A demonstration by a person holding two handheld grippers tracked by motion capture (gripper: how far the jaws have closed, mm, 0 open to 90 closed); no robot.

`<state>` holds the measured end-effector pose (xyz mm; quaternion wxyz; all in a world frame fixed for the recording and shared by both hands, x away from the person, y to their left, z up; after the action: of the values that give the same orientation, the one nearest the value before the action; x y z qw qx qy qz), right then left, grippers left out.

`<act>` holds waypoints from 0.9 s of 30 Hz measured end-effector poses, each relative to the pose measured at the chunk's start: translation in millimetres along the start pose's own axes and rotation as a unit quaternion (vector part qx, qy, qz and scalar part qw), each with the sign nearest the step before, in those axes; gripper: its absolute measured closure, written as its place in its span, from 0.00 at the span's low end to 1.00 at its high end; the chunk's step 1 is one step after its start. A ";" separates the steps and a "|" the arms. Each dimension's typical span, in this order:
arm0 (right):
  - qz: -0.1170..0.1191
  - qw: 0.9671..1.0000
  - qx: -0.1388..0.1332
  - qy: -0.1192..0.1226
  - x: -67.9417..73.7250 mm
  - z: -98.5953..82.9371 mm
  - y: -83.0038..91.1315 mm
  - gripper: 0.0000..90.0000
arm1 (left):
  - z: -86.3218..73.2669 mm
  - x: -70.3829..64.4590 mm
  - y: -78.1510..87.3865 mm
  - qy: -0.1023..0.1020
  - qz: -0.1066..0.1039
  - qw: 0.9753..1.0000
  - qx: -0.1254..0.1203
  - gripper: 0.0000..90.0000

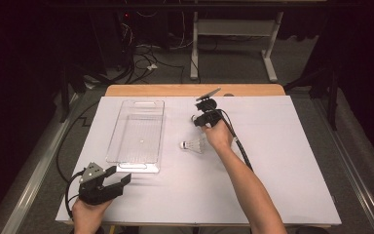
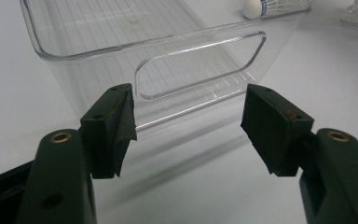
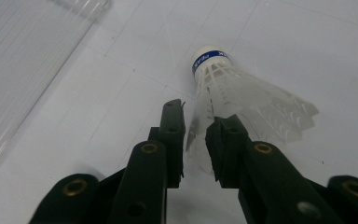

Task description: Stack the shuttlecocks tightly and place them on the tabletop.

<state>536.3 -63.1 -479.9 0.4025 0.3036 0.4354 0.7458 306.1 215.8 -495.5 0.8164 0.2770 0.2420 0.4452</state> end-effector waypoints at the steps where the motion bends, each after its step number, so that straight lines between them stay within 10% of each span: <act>1: 0.000 1.000 -0.001 0.000 -0.3 0.2 -0.1 0.89 | 0.0 0.0 0.0 0.000 0.000 1.000 -0.001 0.39; 27: -0.008 1.000 -0.001 0.015 -19.3 -10.3 14.4 1.00 | -0.1 0.0 -0.4 -0.001 0.002 1.000 0.002 0.39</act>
<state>532.6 -88.2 -473.5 0.4024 0.2886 0.4426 0.7476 306.3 215.7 -495.9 0.8152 0.2801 0.2414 0.4458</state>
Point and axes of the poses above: each handheld gripper's, and its own axes: y roughly backward along the jaws, z roughly out of its top, x roughly to its left, the point moved 7 cm from there along -y, roughly forward along the jaws, and after that the axes turned 6 degrees about x, right-handed, at the moved point
